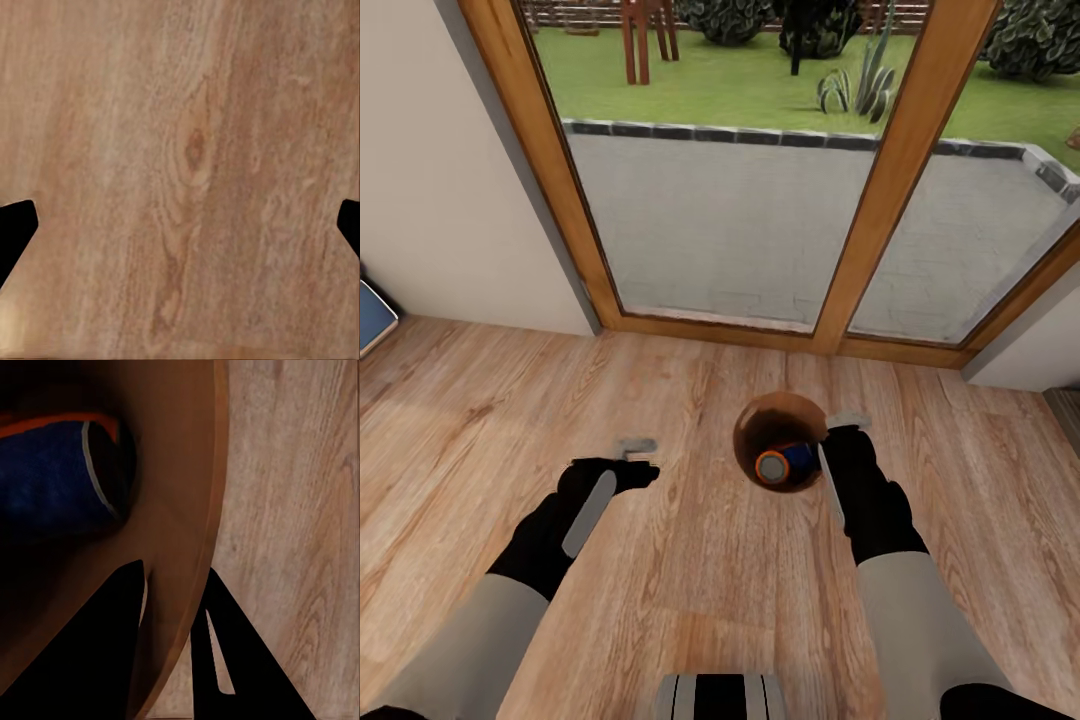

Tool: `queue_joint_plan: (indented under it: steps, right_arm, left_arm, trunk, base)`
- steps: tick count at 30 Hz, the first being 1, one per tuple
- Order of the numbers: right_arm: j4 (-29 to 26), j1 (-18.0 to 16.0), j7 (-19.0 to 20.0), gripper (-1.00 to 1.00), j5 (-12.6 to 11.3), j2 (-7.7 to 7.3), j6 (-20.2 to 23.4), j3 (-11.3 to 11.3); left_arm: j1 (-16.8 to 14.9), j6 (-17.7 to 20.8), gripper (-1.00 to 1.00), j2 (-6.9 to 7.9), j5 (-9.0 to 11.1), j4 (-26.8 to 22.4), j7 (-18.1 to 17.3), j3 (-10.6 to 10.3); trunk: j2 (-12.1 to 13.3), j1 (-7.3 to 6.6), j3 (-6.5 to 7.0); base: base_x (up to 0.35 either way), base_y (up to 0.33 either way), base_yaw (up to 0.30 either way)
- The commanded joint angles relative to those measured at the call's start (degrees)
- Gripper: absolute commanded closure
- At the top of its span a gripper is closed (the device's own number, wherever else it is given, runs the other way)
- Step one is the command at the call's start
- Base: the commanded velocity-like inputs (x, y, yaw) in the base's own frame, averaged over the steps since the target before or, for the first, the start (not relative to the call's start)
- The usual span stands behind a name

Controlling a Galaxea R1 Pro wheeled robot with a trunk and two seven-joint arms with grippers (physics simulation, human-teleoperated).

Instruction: Put the three can of soda from the living room inside the tash can in the kitchen.

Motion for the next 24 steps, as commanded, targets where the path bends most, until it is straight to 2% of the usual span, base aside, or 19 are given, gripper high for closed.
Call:
queue_joint_plan:
  steps: [1,3,5,7,10,16,21,24]
  right_arm:
    - [0.0,0.0,0.1,1.00,0.5,-0.04,0.0,-0.9]
    - [0.1,0.0,0.1,1.00,0.5,-0.08,0.0,-1.5]
    - [0.1,0.1,0.1,1.00,0.5,-0.12,0.0,-2.2]
    - [0.2,0.1,0.1,1.00,0.5,-0.13,0.0,-2.4]
    - [0.2,0.3,0.2,1.00,0.5,-0.14,0.0,-2.5]
    - [0.6,0.4,1.0,1.00,0.4,-0.01,0.0,-2.5]
    - [1.7,0.4,1.2,1.00,0.4,0.12,0.0,-2.4]
    - [5.2,0.4,1.3,1.00,0.0,0.11,0.0,-2.5]
  left_arm:
    - [0.0,-2.7,-1.00,0.04,-0.1,2.9,0.3,-0.1]
    - [0.0,-5.1,-1.00,0.06,-0.8,5.2,0.5,-0.2]
    - [0.0,-9.5,-1.00,0.02,-4.0,7.8,0.6,-0.4]
    - [0.0,-12.2,-1.00,-0.03,-6.4,8.4,0.7,-0.4]
    - [0.2,-16.6,-1.00,0.03,-8.2,8.6,0.7,-0.5]
    - [1.1,-26.1,-1.00,0.08,-9.1,8.1,0.8,-0.6]
    - [3.2,-30.9,-1.00,0.15,-9.2,7.0,0.8,-0.5]
    - [4.6,-33.5,-1.00,0.17,-9.2,6.1,0.8,-0.5]
  trunk:
    - [0.0,-0.01,0.01]
    - [0.0,-0.01,0.01]
    - [0.0,-0.01,0.01]
    - [0.0,-0.01,0.01]
    - [0.0,-0.01,0.01]
    - [0.0,-0.01,0.01]
    - [0.0,-0.01,0.01]
    - [0.0,-0.01,0.01]
  base:
    - [0.000,0.000,0.000]
    - [0.000,0.000,0.000]
    - [0.000,0.000,0.000]
    - [0.000,0.000,0.000]
    - [0.000,0.000,0.000]
    - [0.000,0.000,0.000]
    - [0.000,0.000,0.000]
    - [0.000,0.000,0.000]
